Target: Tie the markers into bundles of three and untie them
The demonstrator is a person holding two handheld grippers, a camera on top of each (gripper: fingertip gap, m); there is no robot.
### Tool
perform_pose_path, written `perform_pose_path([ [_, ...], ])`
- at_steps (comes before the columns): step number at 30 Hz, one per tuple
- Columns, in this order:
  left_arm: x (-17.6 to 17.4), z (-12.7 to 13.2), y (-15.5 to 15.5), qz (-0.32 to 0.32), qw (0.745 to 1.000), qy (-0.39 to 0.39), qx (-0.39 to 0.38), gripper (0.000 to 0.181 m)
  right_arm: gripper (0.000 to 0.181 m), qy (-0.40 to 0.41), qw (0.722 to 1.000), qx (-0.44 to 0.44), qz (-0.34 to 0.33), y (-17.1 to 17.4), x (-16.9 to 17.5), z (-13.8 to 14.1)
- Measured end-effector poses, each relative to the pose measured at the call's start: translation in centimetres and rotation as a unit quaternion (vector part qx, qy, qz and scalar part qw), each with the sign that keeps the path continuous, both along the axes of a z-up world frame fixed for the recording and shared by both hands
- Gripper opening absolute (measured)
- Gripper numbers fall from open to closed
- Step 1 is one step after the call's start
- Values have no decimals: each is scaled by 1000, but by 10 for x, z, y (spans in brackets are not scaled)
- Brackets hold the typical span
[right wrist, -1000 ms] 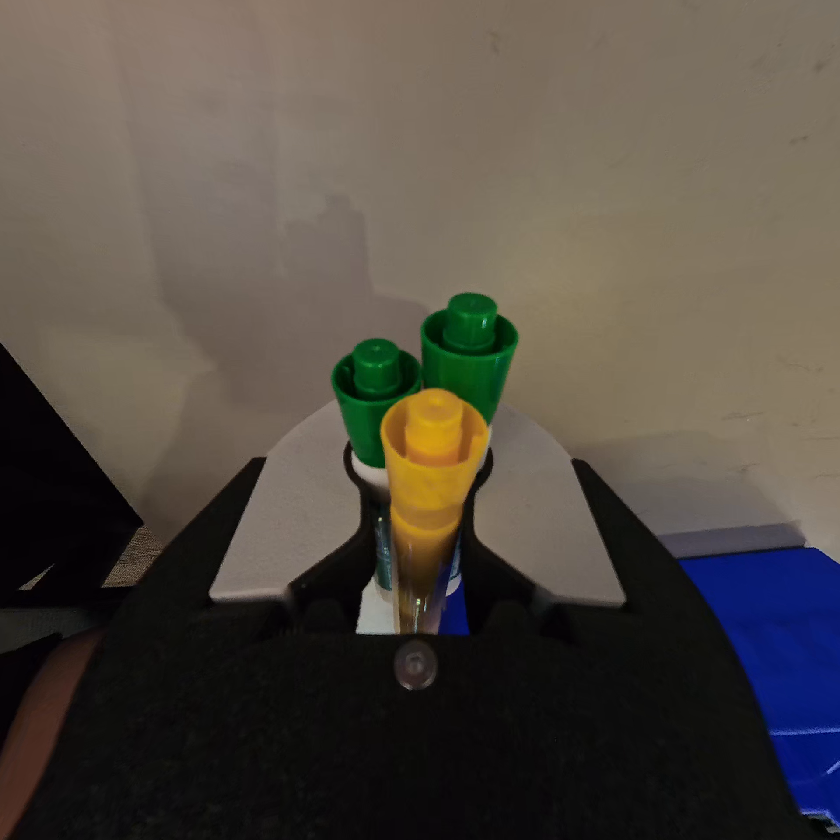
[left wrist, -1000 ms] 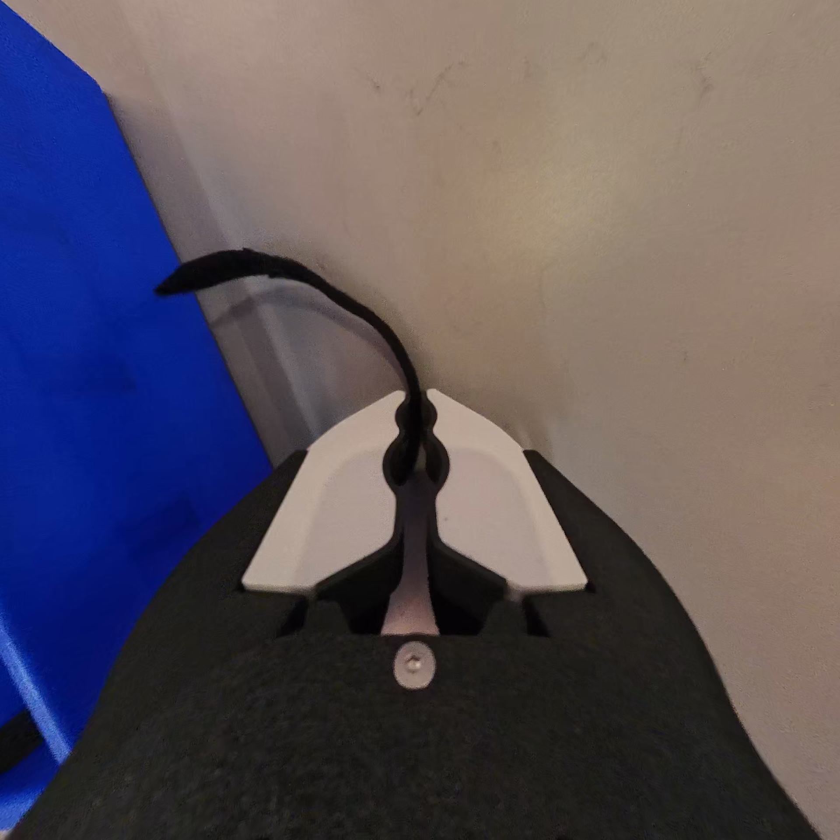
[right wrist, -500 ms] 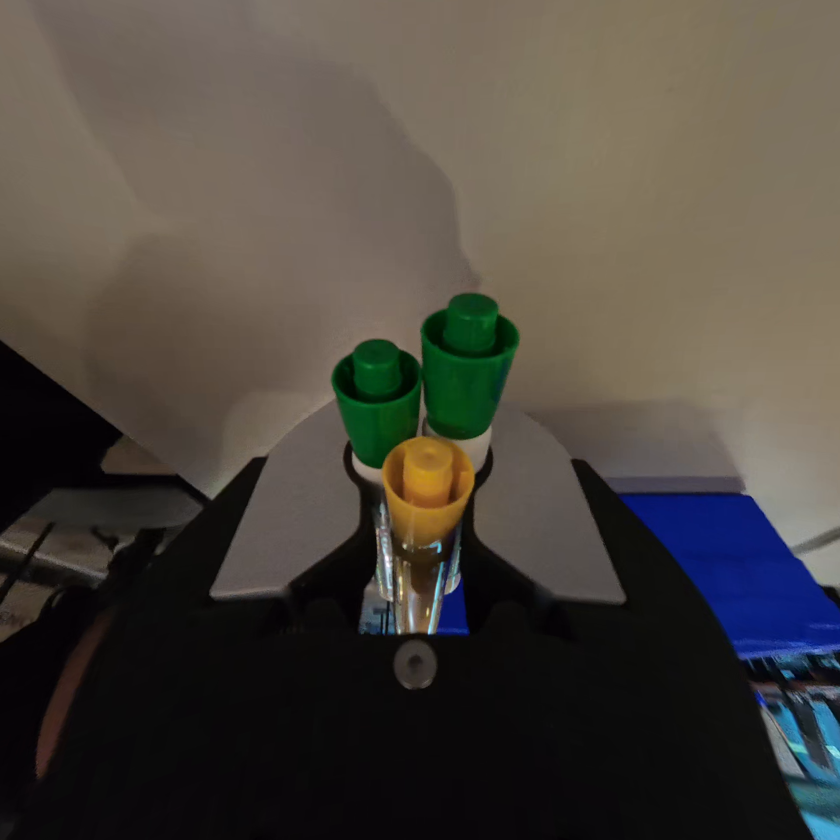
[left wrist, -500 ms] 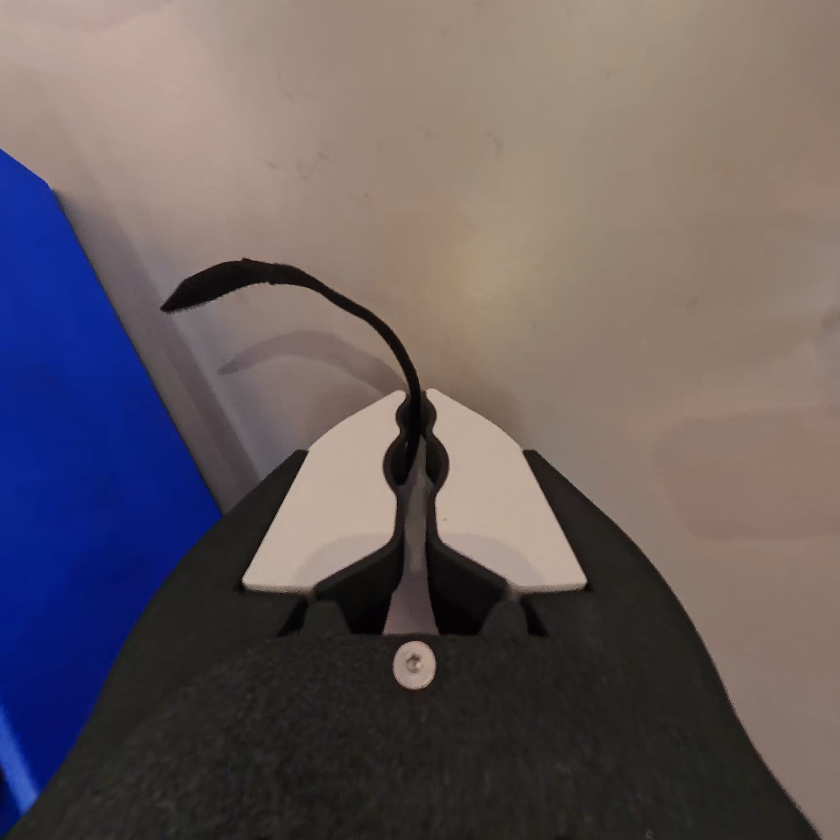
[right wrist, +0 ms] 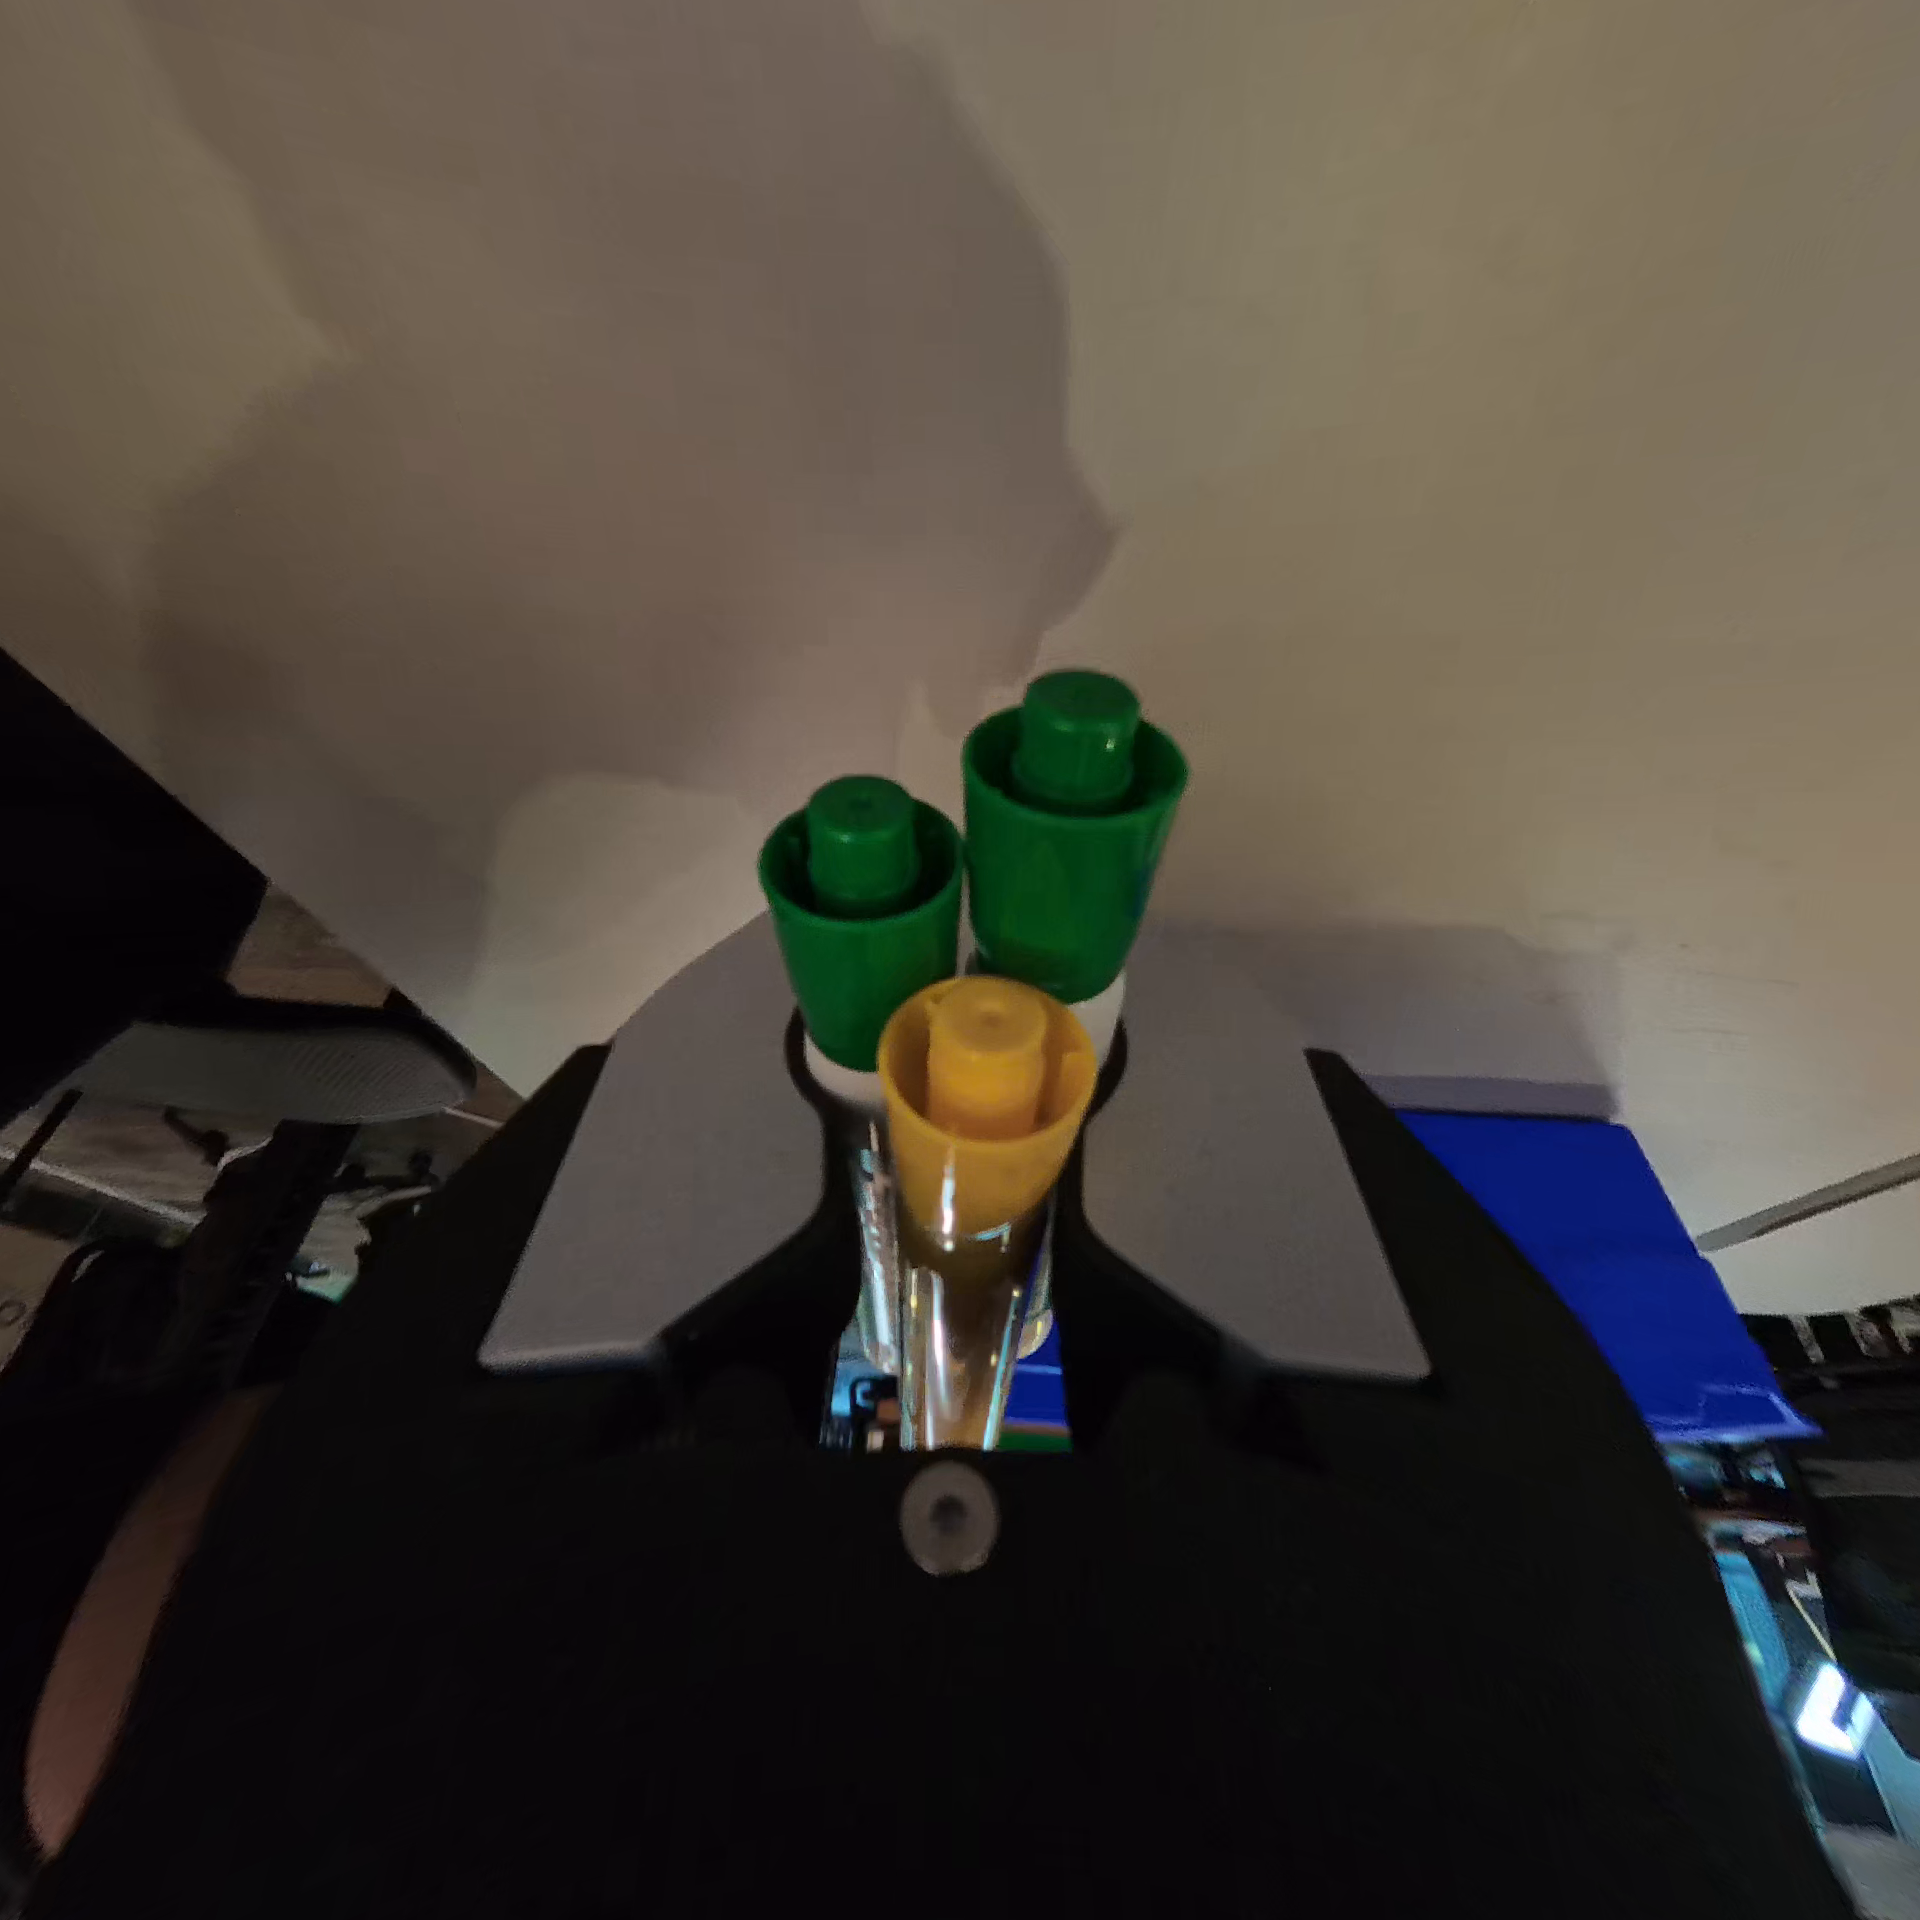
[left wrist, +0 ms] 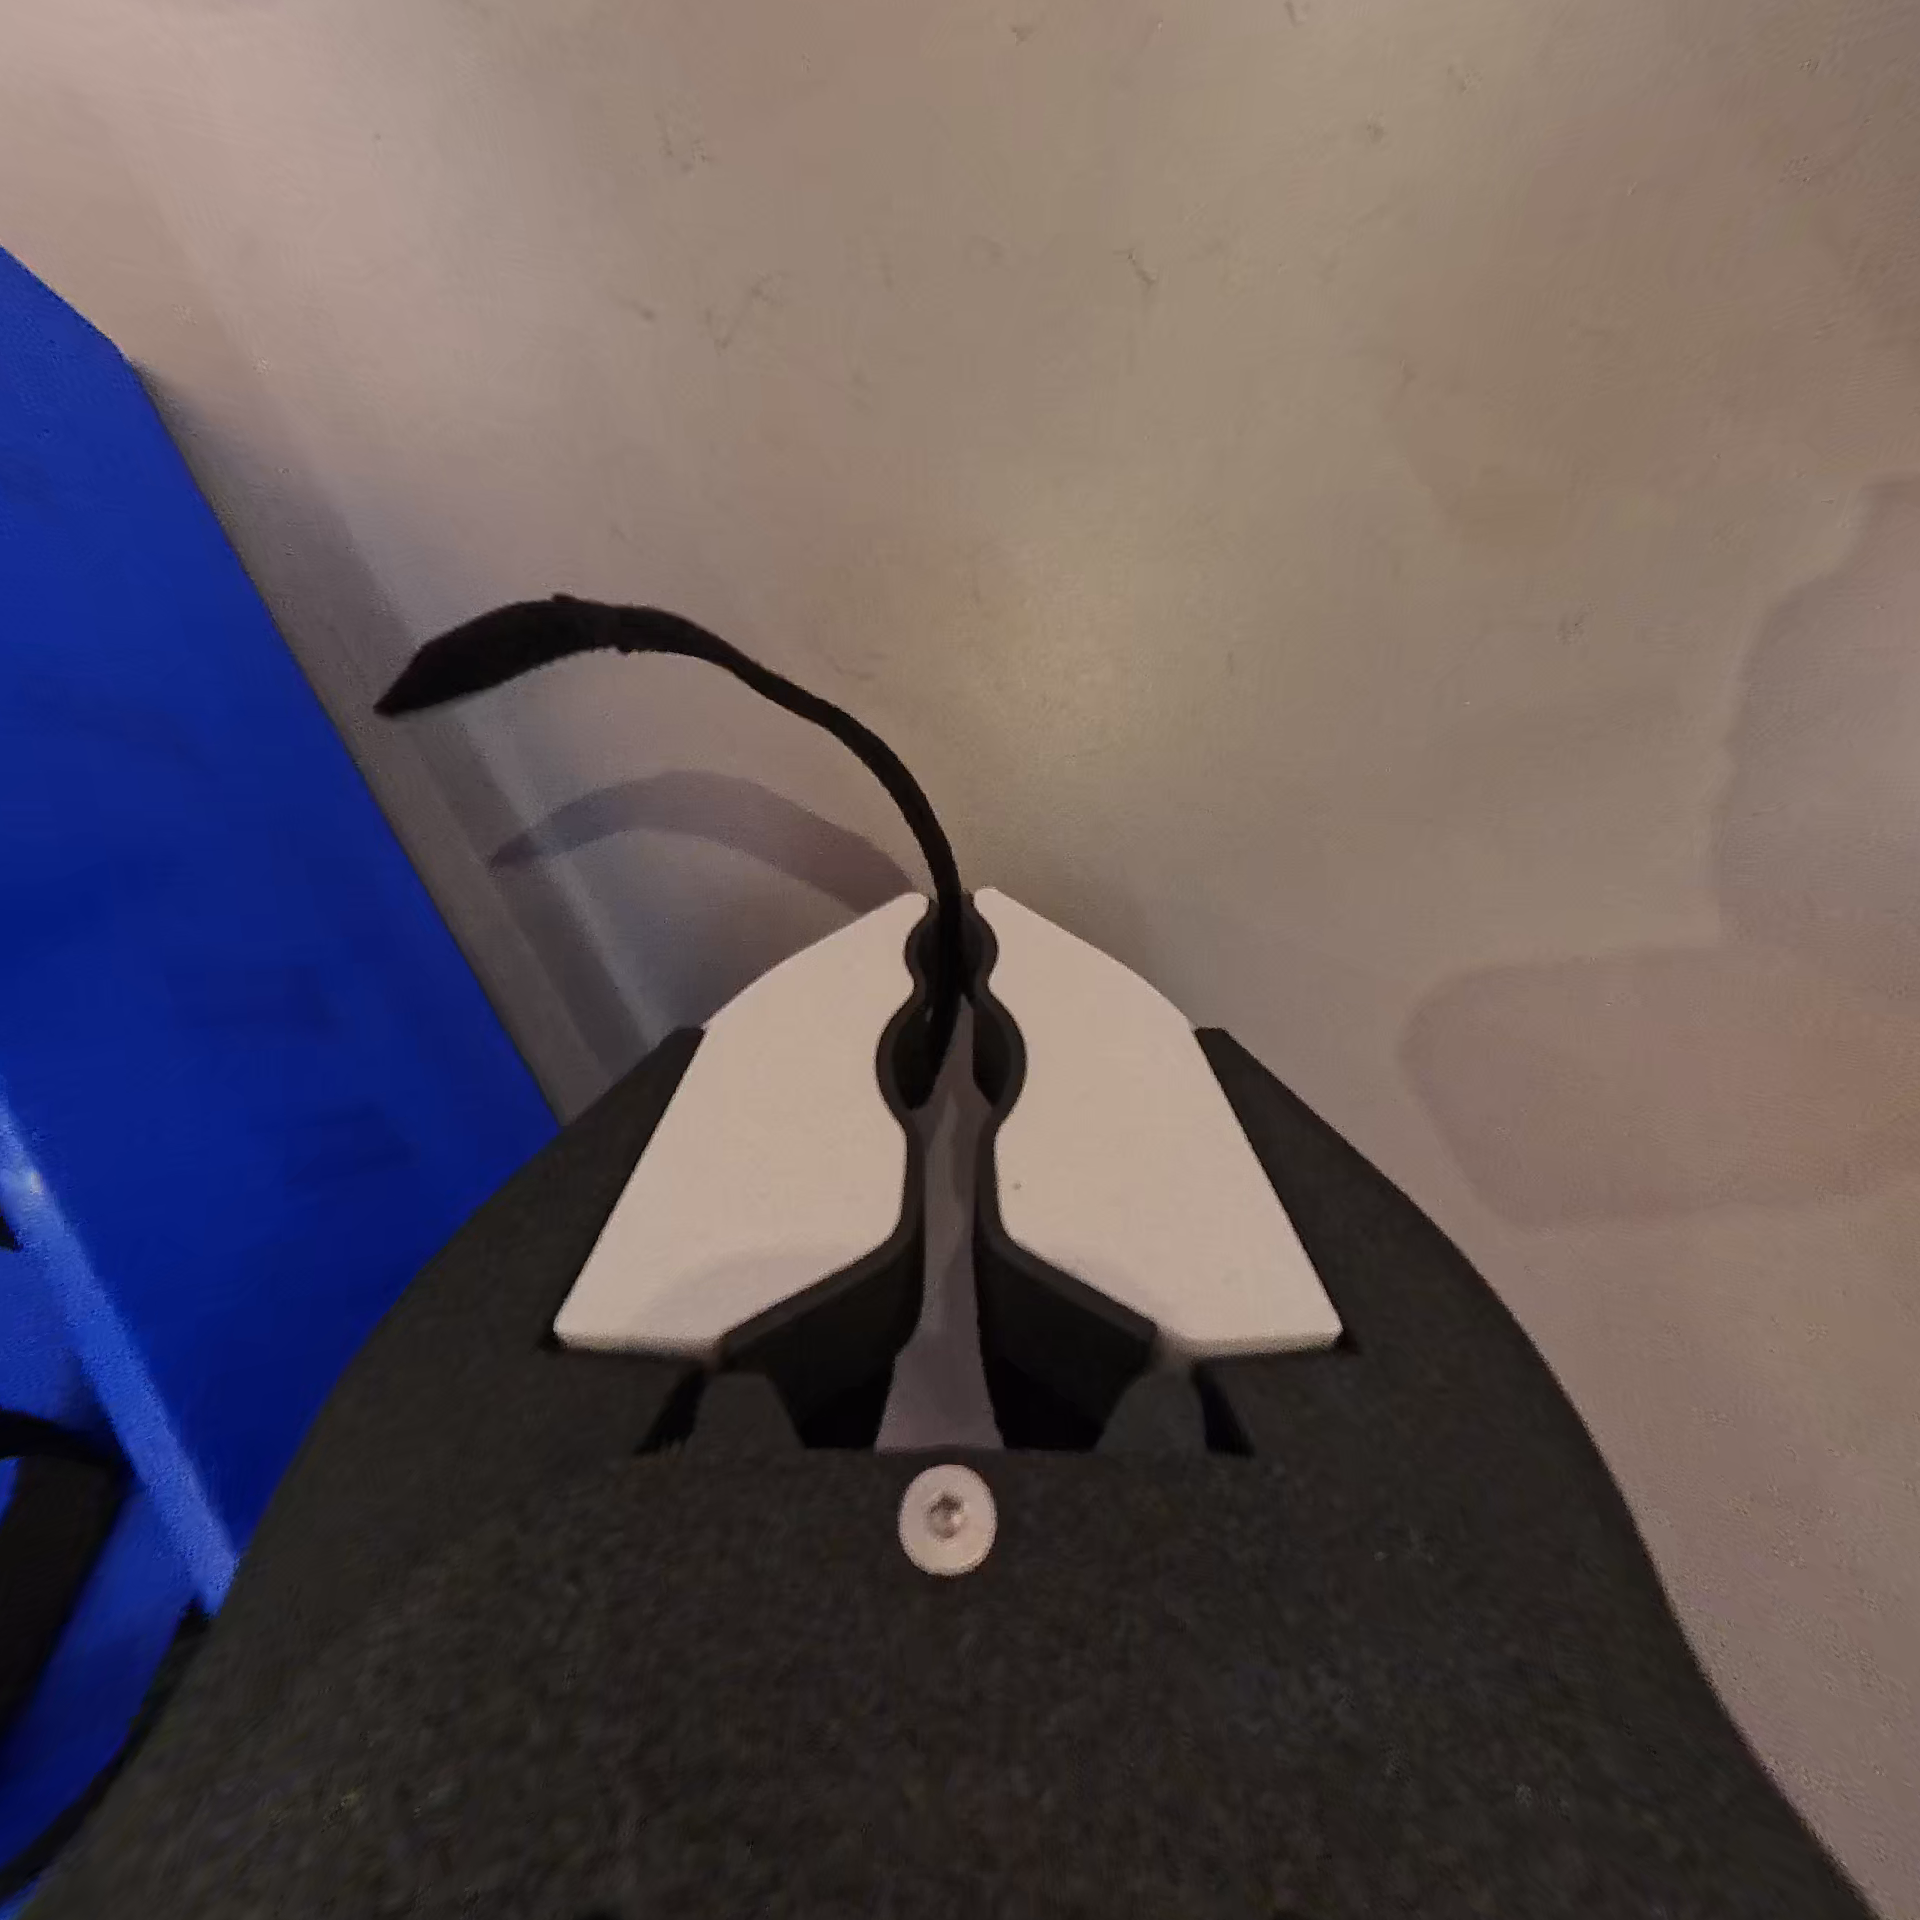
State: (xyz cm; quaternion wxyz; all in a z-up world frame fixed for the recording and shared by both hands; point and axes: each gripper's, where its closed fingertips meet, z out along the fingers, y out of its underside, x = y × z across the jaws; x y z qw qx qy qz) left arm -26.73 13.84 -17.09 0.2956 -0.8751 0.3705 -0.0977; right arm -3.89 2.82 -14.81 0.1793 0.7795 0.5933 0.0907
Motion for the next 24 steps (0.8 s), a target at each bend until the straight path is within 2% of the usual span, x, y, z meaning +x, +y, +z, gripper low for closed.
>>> perform_pose_path([
  [3,4,0,-1,-5,1000,4,1,2,42,-35,999,-4,-1,-3,6,6],
  [10,8,-1,-2,-11,1000,7,-4,2,42,-29,999,-12,-4,-11,4,13],
  [14,8,-5,-4,-13,1000,14,-9,2,43,-73,997,-14,-10,-12,16,12],
  [17,7,-6,-5,-15,1000,16,-12,2,43,-44,999,-24,-3,-16,8,11],
  [24,6,-8,-5,-14,1000,20,-15,2,42,-55,998,-18,14,-16,8,13],
])
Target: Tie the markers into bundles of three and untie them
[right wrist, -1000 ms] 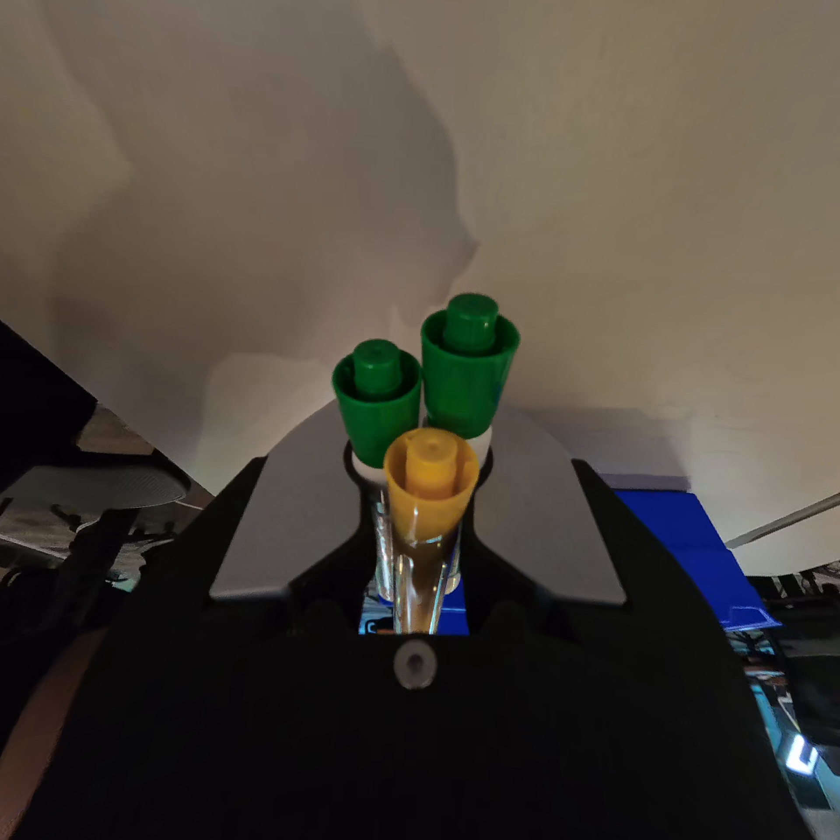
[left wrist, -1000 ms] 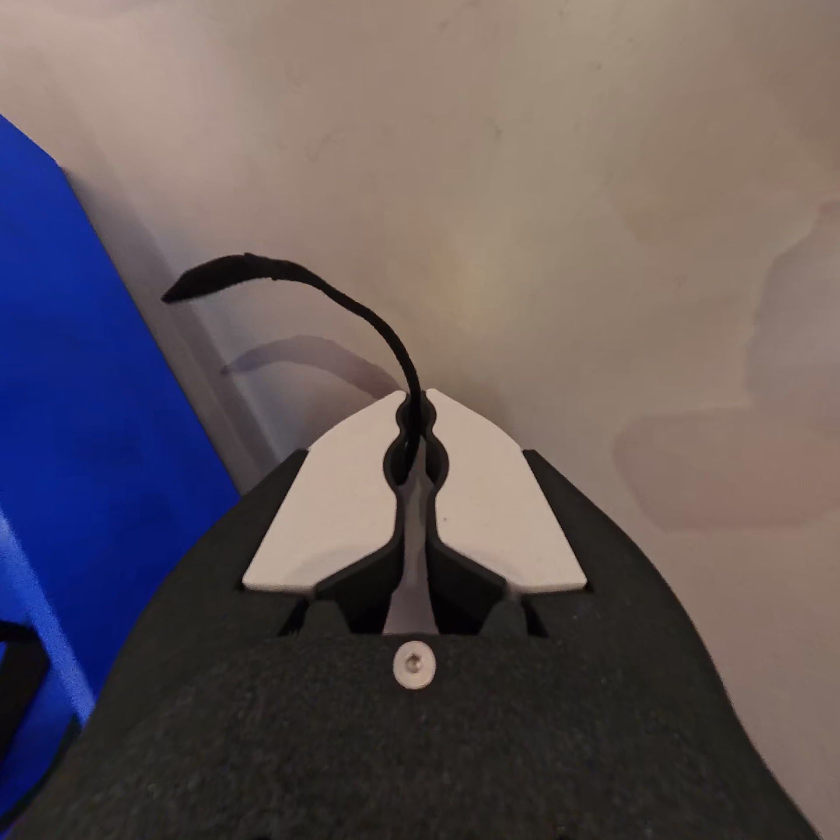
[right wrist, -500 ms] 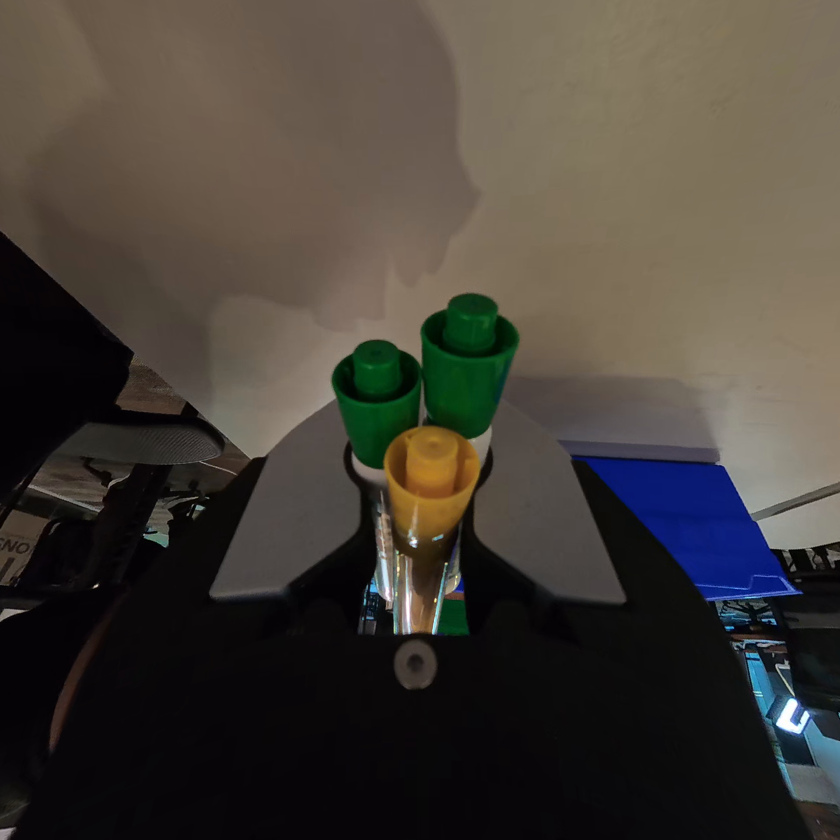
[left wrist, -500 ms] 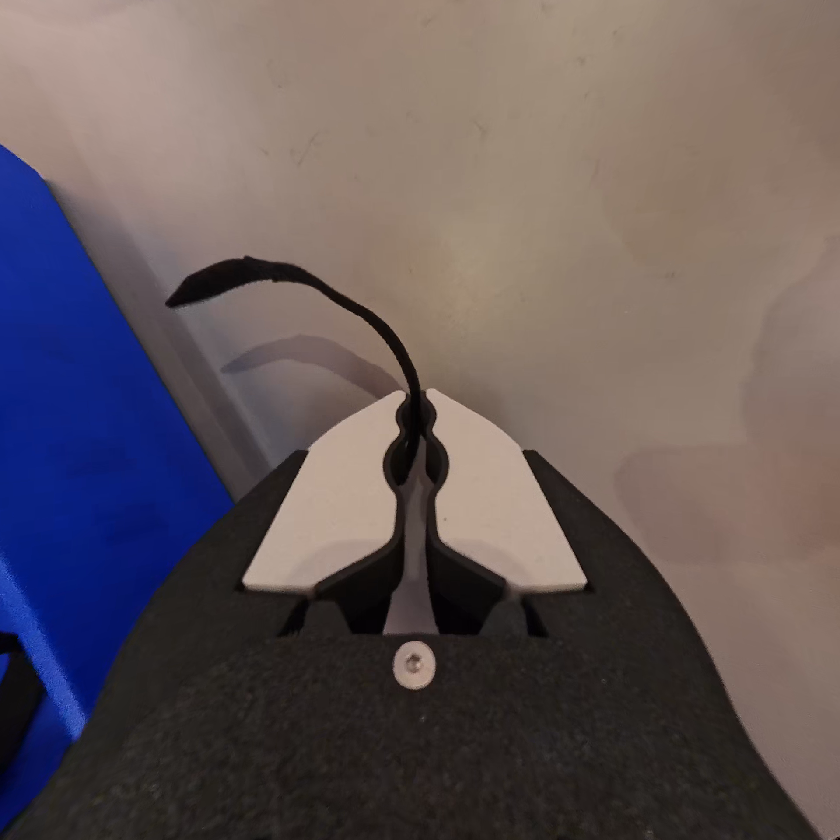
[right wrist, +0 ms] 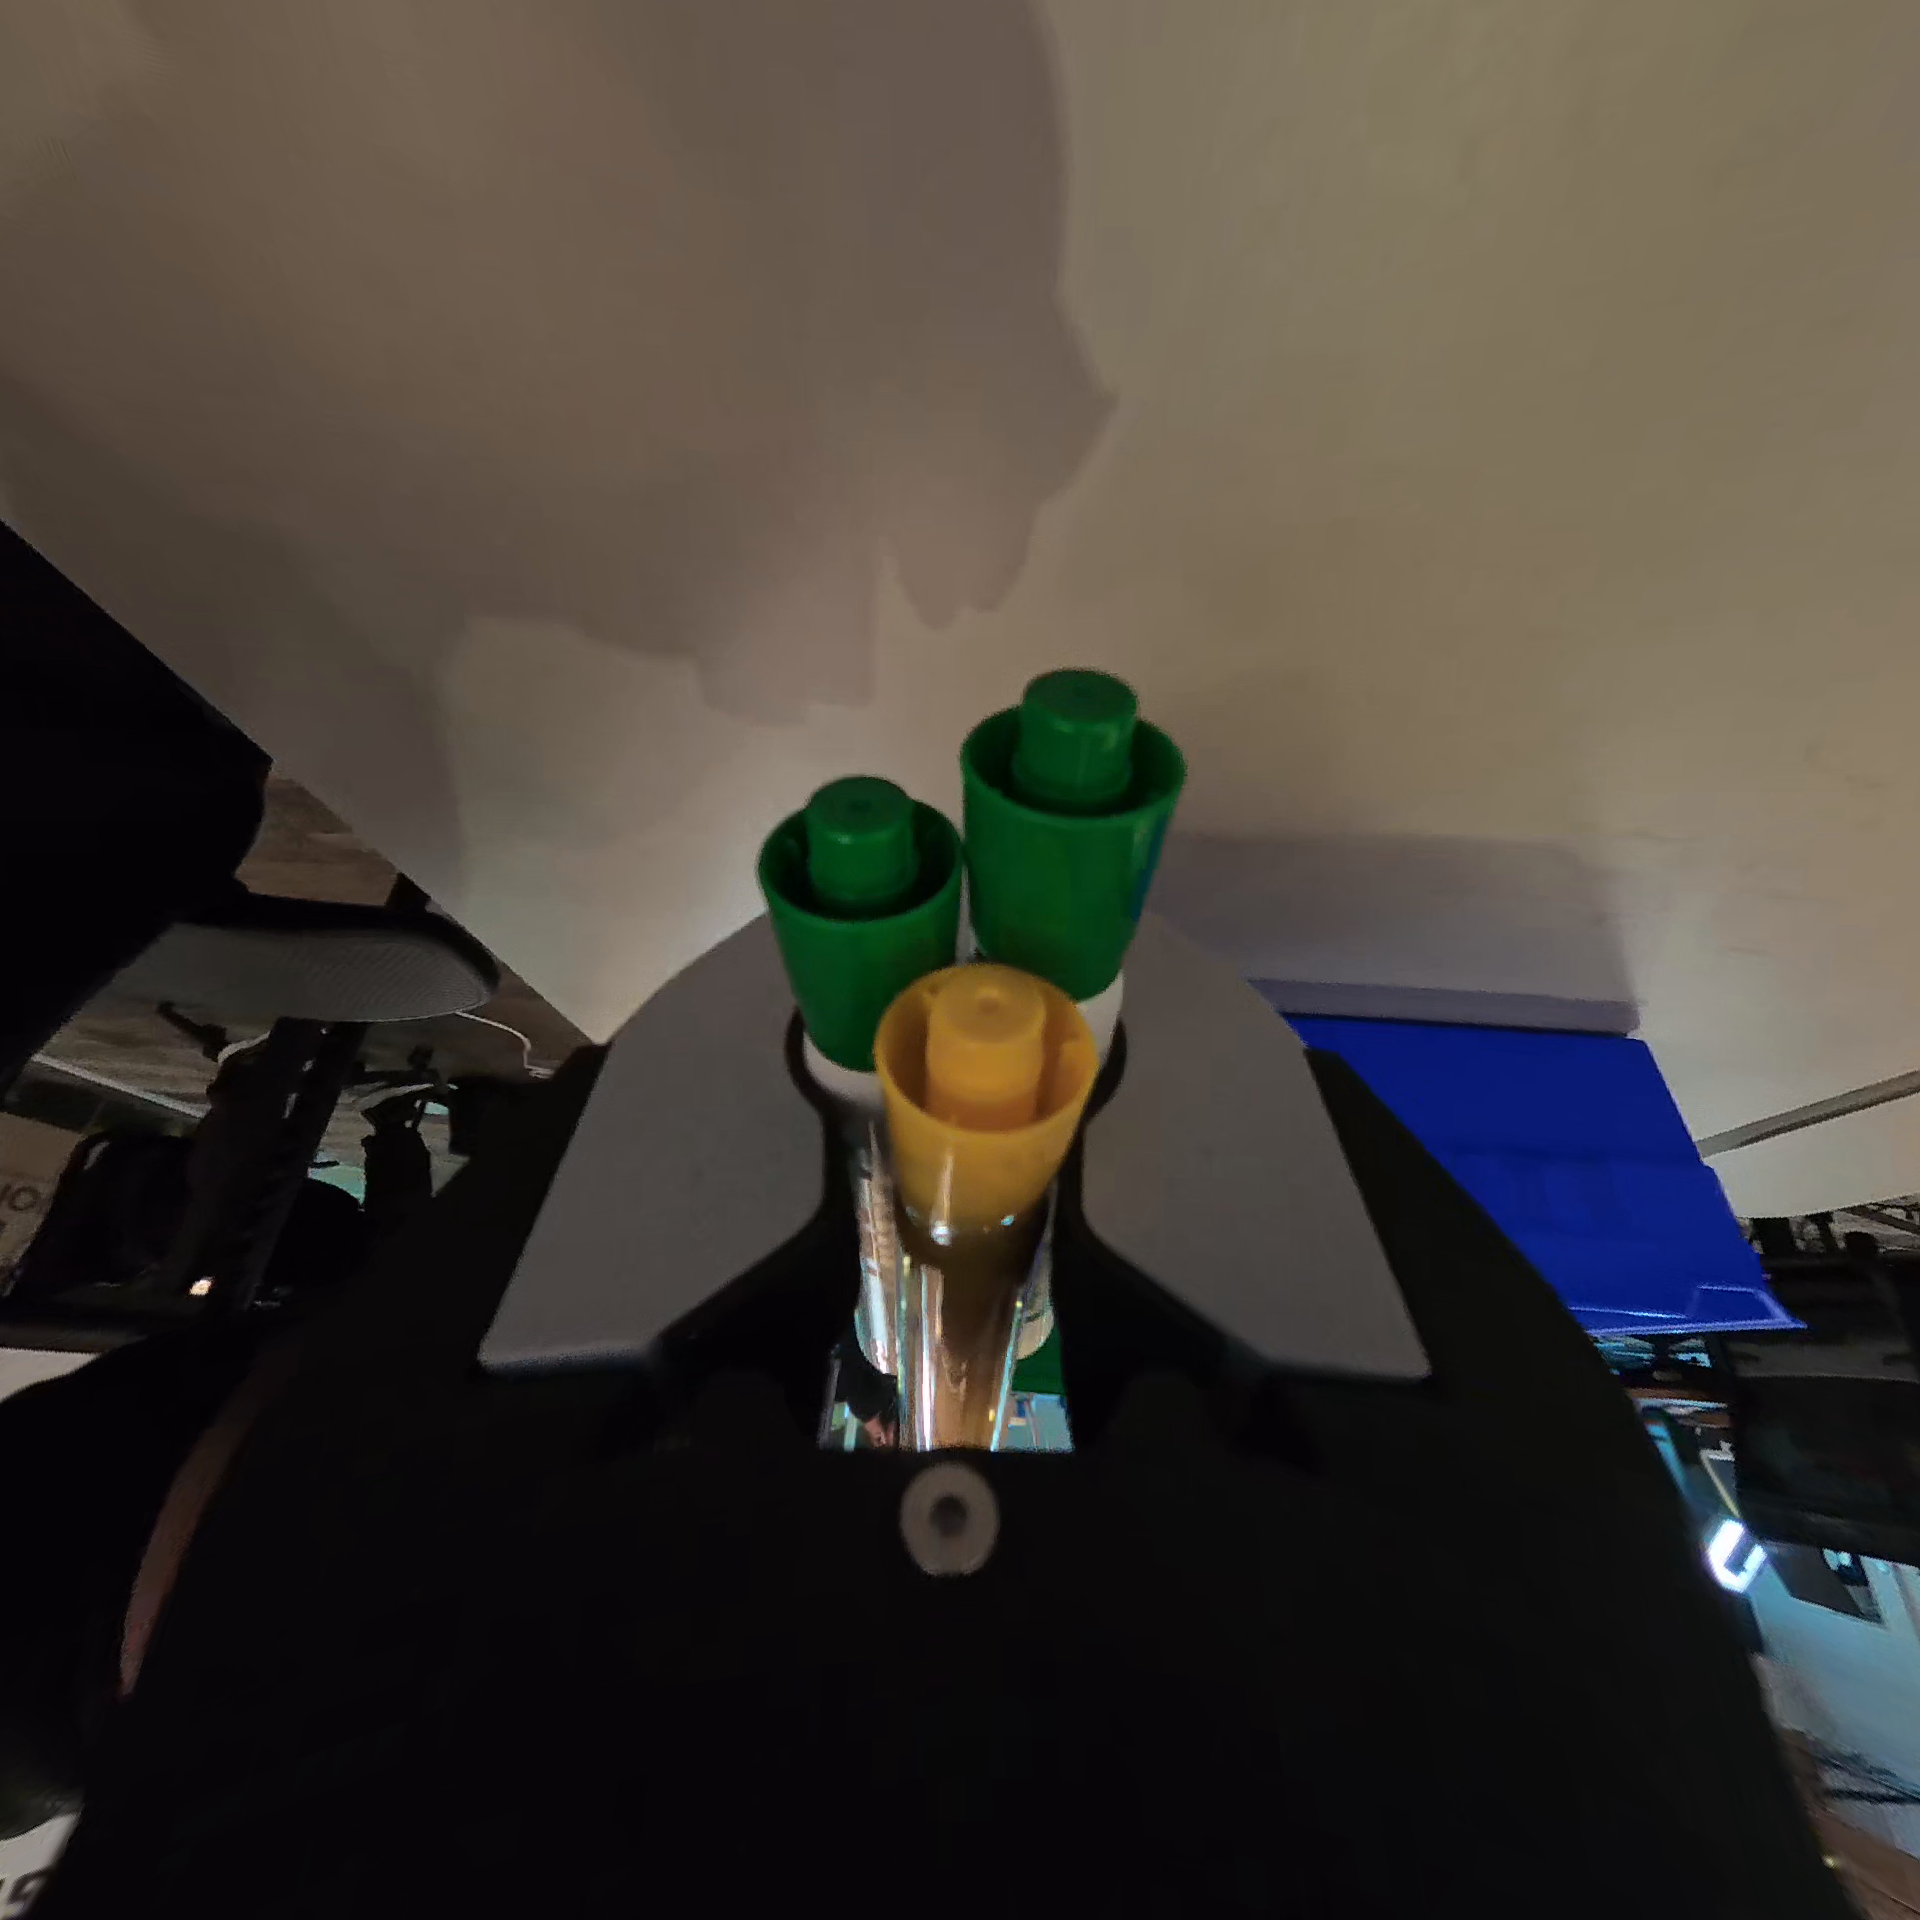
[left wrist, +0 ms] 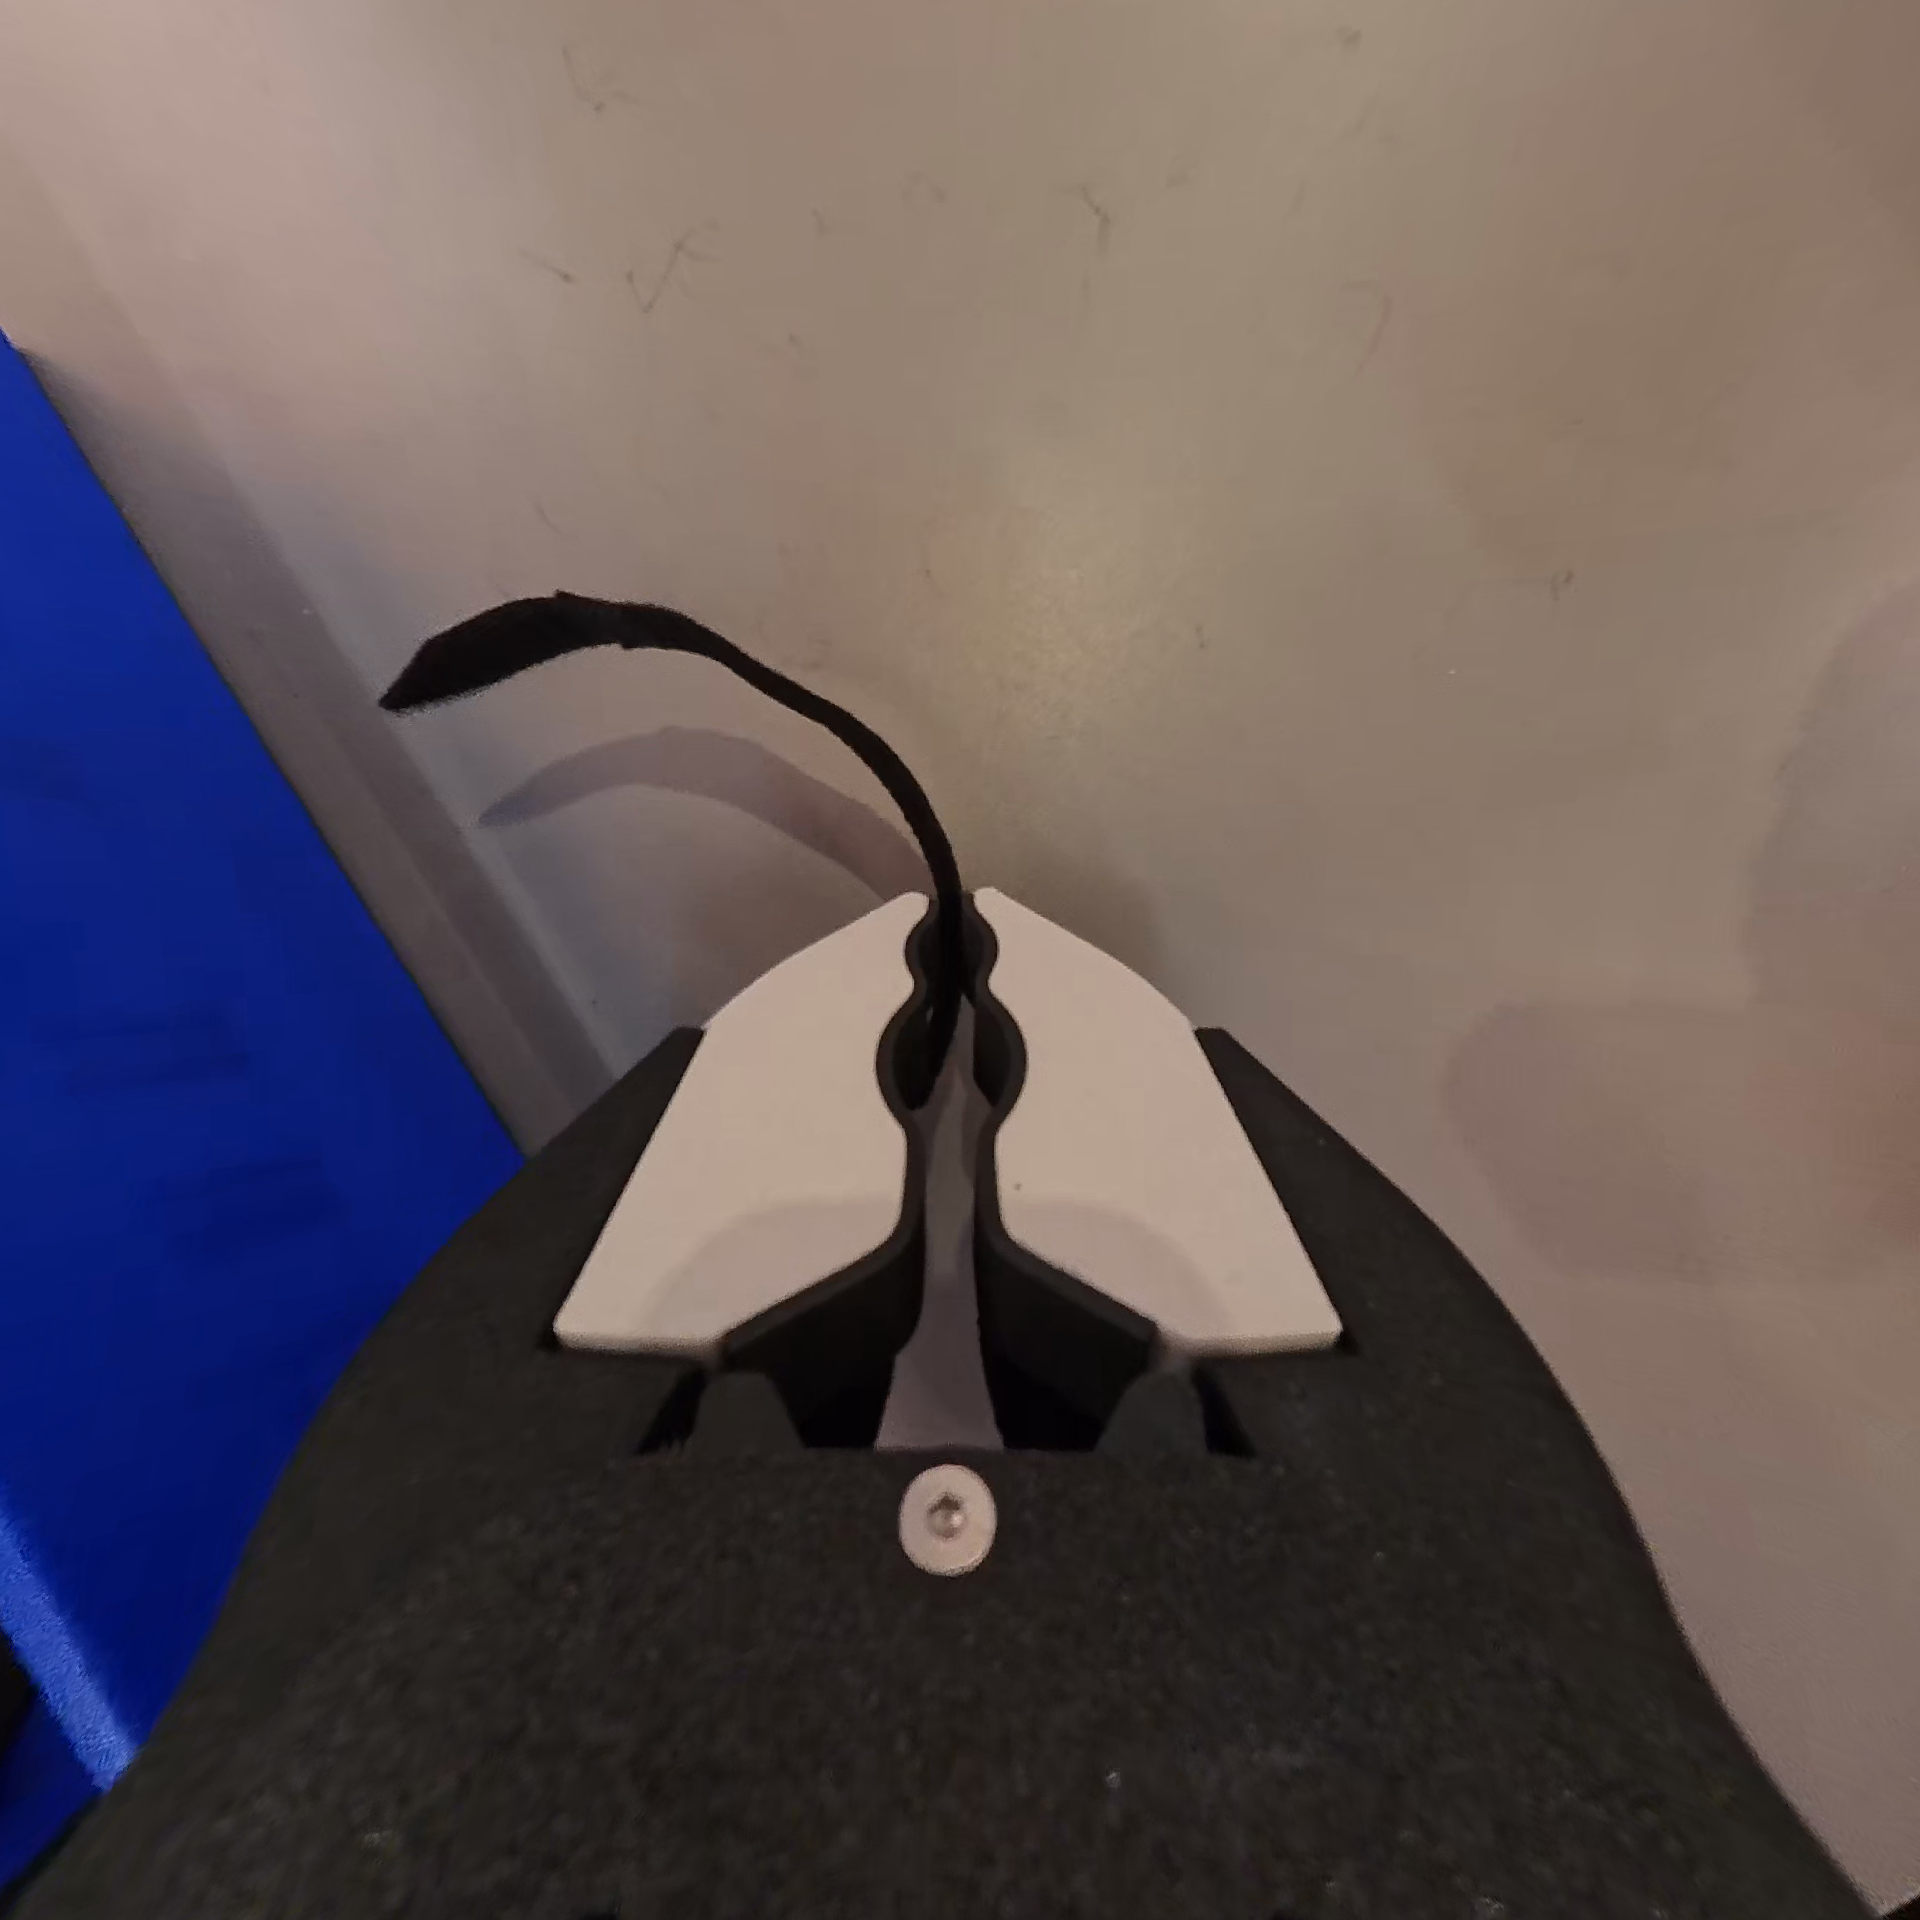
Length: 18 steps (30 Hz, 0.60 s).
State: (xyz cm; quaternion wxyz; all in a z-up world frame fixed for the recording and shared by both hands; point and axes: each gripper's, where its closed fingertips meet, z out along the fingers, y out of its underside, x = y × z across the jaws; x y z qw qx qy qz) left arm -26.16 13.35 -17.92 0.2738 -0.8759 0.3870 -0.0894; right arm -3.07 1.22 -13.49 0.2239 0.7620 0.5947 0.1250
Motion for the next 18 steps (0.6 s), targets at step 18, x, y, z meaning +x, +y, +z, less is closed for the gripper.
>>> perform_pose_path([
  [18,1,-2,-2,-4,1000,5,-5,2,38,42,999,11,16,6,-12,-4],
])
